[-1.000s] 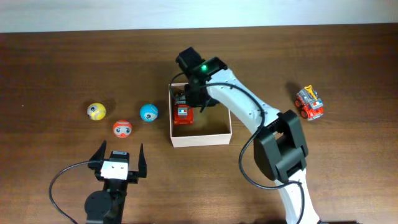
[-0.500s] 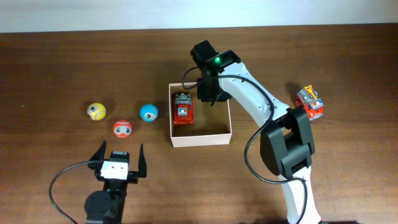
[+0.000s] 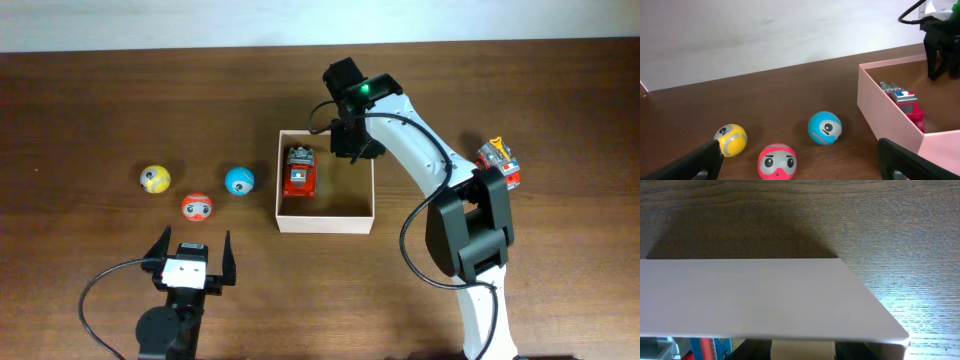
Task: Pack container
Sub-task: 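Raise the right gripper and move it right to the ladder truck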
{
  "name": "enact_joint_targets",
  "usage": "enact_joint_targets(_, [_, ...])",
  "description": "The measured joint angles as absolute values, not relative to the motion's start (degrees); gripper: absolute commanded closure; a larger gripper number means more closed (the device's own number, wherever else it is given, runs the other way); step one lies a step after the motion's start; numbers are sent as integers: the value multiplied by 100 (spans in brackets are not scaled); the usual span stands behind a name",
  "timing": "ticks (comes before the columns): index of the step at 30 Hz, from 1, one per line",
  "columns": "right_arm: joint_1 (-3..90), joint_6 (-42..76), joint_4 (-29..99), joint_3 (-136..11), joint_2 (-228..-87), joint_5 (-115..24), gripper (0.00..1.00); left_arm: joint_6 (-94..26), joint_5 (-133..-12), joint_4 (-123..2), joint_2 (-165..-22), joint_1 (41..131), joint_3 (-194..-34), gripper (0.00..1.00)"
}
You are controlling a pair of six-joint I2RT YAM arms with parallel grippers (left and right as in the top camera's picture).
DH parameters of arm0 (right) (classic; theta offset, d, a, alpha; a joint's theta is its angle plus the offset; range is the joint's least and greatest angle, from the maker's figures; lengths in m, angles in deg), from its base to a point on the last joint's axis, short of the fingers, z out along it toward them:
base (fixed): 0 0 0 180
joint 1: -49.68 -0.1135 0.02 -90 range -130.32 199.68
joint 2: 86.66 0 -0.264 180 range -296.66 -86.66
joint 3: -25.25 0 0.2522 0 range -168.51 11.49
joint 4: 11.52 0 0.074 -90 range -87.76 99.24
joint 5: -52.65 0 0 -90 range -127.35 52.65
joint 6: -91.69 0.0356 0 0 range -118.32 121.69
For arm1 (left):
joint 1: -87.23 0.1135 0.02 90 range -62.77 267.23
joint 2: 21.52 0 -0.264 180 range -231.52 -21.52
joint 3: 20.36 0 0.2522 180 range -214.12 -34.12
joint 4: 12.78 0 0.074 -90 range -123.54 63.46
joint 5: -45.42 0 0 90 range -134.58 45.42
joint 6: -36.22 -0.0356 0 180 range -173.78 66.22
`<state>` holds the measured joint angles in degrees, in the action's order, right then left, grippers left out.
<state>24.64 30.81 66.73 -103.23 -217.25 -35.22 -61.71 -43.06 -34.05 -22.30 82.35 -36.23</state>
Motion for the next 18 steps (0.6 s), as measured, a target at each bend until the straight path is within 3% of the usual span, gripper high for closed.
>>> enact_joint_targets(18, [2481,2395,7145,-10858,-21725,-4151,64,-6173,-4306,-3405,-2230,8235,-3623,1])
